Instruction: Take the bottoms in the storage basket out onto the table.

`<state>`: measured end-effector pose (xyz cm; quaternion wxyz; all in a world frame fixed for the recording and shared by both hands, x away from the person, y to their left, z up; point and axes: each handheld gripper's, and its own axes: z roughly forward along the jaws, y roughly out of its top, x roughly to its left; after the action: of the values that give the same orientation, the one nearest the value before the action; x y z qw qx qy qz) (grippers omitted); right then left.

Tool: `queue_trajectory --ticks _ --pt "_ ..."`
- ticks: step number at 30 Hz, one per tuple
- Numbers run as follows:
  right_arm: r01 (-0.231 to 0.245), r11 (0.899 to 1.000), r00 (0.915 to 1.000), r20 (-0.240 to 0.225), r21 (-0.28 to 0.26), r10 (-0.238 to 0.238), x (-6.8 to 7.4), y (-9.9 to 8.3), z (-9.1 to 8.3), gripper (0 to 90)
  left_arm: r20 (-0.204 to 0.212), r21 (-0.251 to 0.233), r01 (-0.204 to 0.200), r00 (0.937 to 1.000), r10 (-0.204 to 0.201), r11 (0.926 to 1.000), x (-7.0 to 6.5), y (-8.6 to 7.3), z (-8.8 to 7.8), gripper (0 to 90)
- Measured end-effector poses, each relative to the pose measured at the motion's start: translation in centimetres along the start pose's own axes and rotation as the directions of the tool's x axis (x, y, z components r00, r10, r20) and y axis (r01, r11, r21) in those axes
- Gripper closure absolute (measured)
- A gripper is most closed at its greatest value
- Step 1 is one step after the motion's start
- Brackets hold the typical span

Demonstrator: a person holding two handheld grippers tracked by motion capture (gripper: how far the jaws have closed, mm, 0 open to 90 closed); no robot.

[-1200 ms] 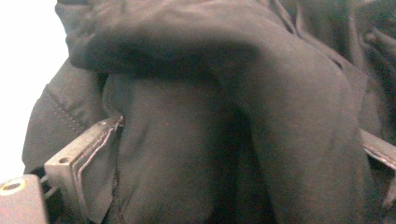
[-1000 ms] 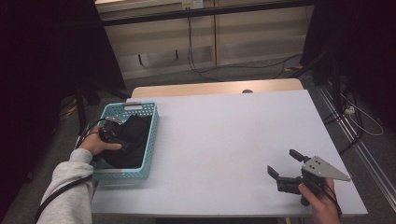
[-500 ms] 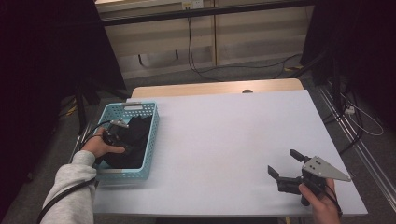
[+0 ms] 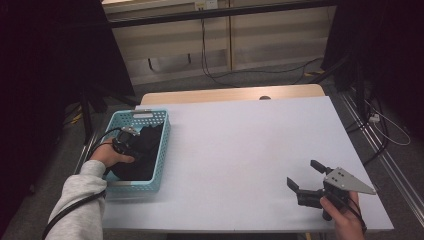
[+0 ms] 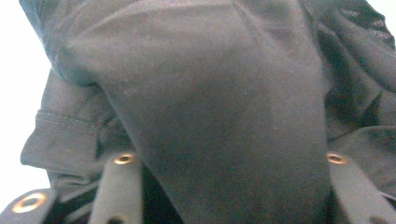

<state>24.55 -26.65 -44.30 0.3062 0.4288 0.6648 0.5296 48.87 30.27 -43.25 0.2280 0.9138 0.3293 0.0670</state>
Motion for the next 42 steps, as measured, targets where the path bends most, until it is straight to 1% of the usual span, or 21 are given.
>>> queue_trajectory --ticks 2,5,6,7,11,15,18,20,22,23,24,25,26,27,28,32,33,34,35,38,42 --pt "0.0 1.0 1.0 -0.002 0.001 0.0 0.0 0.0 0.0 2.7 0.002 0.013 -0.004 1.0 0.004 0.9999 -0.3 0.3 0.1 54.8" --pt "0.001 1.0 1.0 -0.003 0.001 -0.001 0.0 0.0 0.1 2.7 0.0 0.028 0.027 0.9996 -0.027 0.9993 -0.5 0.5 0.1 59.6" --pt "0.002 1.0 1.0 -0.003 0.002 -0.002 0.0 0.0 0.1 2.7 0.001 0.019 0.022 0.9998 -0.022 0.9996 -0.5 0.6 0.2 60.5" --pt "-0.001 1.0 1.0 -0.002 0.001 0.001 0.0 0.0 0.1 2.7 0.003 0.02 0.03 0.9995 -0.03 0.9993 -0.5 0.6 0.2 61.6" --pt "0.001 1.0 1.0 -0.004 0.001 -0.001 0.0 0.0 0.0 2.7 0.002 0.026 0.031 0.9995 -0.031 0.9992 -0.6 0.8 0.2 65.6" --pt "-0.001 1.0 1.0 -0.006 0.001 0.001 0.1 0.0 0.1 2.7 0.003 0.028 0.059 0.9983 -0.059 0.9979 -0.7 1.0 0.2 70.5" --pt "-0.001 1.0 1.0 -0.008 0.003 0.001 0.1 0.0 0.1 2.7 0.015 0.028 0.093 0.9955 -0.094 0.9952 -0.7 1.0 0.3 72.3" --pt "-0.001 1.0 1.0 -0.007 0.003 0.001 0.1 0.0 0.2 2.7 0.014 0.027 0.105 0.9943 -0.106 0.9941 -0.7 1.1 0.3 73.0" --pt "-0.001 1.0 1.0 -0.007 0.004 0.001 0.1 0.0 0.2 2.7 0.009 0.037 0.111 0.9937 -0.111 0.9931 -0.6 1.2 0.2 73.9" --pt "-0.001 1.0 1.0 -0.007 0.003 0.001 0.1 0.0 0.1 2.7 0.011 0.029 0.14 0.99 -0.141 0.9897 -0.6 1.2 0.3 74.2" --pt "-0.001 1.0 1.0 -0.005 0.003 0.001 0.1 0.0 0.1 2.7 0.015 0.043 0.127 0.9917 -0.128 0.991 -0.5 1.2 0.2 74.5" --pt "-0.001 1.0 1.0 -0.005 0.004 0.001 0.1 0.0 0.1 2.7 0.008 0.038 0.138 0.9904 -0.138 0.9897 -0.6 1.2 0.2 74.7" --pt "-0.002 1.0 1.0 -0.005 0.004 0.002 0.0 0.0 0.1 2.7 0.016 0.047 0.136 0.9905 -0.137 0.9896 -0.5 1.2 0.2 74.8" --pt "-0.001 1.0 1.0 -0.005 0.002 0.001 0.0 0.0 0.1 2.7 0.01 0.04 0.16 0.987 -0.16 0.9863 -0.6 1.3 0.2 74.9" --pt "-0.001 1.0 1.0 -0.004 0.0 0.001 0.0 0.0 0.1 2.7 0.006 0.045 0.166 0.986 -0.166 0.9851 -0.6 1.3 0.2 75.0" --pt "0.003 1.0 1.0 -0.001 0.005 -0.003 0.0 0.0 0.1 2.7 0.017 0.046 0.186 0.9822 -0.187 0.9814 -0.4 1.4 0.0 75.0" --pt "0.003 1.0 1.0 -0.001 0.004 -0.003 0.0 0.0 0.1 2.7 0.025 0.047 0.201 0.9791 -0.202 0.9786 -0.3 1.3 -0.2 75.1" --pt "-0.001 1.0 1.0 0.001 0.003 0.001 0.0 0.0 0.1 2.7 0.023 0.051 0.2 0.9792 -0.202 0.9784 -0.1 1.3 -0.4 75.2" --pt "-0.001 1.0 1.0 0.002 0.002 0.001 0.0 0.0 0.1 2.7 0.024 0.044 0.222 0.9746 -0.223 0.9741 0.0 1.3 -0.6 75.4" --pt "-0.001 1.0 1.0 0.003 0.0 0.001 -0.1 0.0 0.1 2.7 0.023 0.054 0.25 0.9677 -0.251 0.9668 0.6 1.4 -1.5 75.9" --pt "-0.002 1.0 1.0 0.002 0.001 0.002 0.0 0.0 0.1 2.7 -0.011 0.031 0.251 0.968 -0.251 0.9675 1.0 1.7 -3.0 76.2"
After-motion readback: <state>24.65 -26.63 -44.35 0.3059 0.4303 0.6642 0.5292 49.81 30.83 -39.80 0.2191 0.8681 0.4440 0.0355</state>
